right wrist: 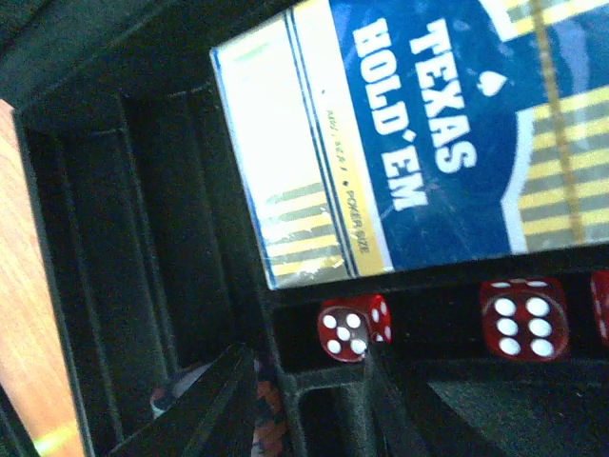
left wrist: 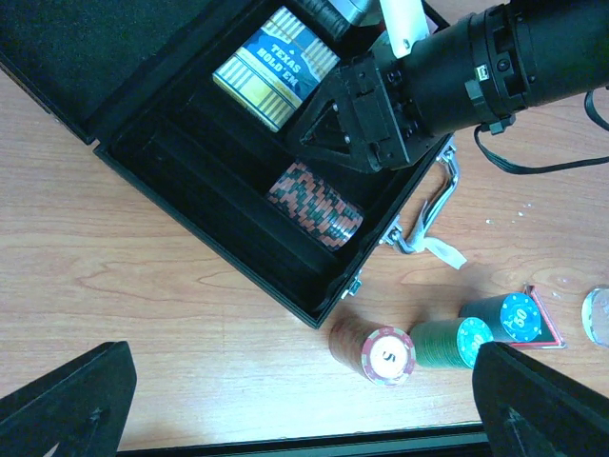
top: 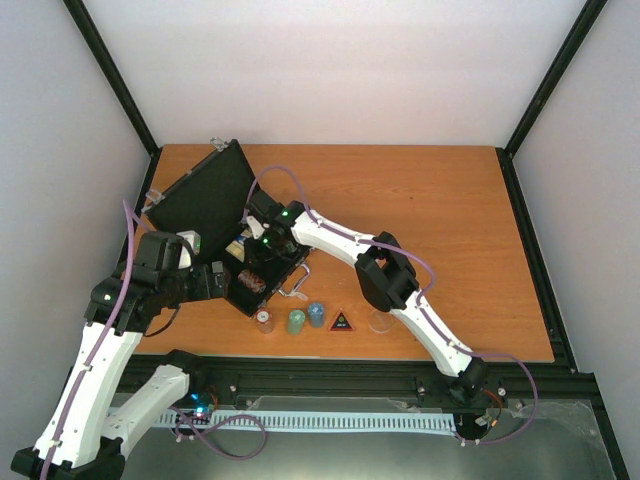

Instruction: Pack up texas hold em set

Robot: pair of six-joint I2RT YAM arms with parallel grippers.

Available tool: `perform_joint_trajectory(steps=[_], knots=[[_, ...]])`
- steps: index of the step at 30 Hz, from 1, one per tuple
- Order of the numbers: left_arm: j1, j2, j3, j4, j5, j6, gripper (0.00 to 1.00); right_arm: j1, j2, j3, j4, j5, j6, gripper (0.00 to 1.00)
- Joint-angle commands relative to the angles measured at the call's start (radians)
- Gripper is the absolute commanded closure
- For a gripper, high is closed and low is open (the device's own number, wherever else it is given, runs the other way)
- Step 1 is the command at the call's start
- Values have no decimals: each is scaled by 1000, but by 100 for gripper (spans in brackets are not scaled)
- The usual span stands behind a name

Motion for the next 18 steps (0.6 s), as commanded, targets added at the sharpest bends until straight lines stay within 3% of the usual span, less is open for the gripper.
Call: perform_joint_trajectory(steps=[1, 5, 7, 10, 16, 18], knots=[[-5, -5, 2, 17, -9, -4, 0, 8, -44, 15, -50, 55, -29, 66], [-5, -5, 8, 29, -12, -2, 0, 13, -172, -40, -130, 176, -69, 65], [-5, -3, 8, 37, -10, -3, 0, 14, -262, -157, -146, 251, -77, 61], [-5, 4, 6, 51, -5, -1, 0, 12, -404, -307, -157, 348, -67, 46], [-5, 16, 3, 75, 7, 20, 0, 12, -611, -548, -225, 516, 18, 4], [-5, 22, 3, 83, 13, 24, 0, 12, -661, -623, -264, 564, 62, 0]])
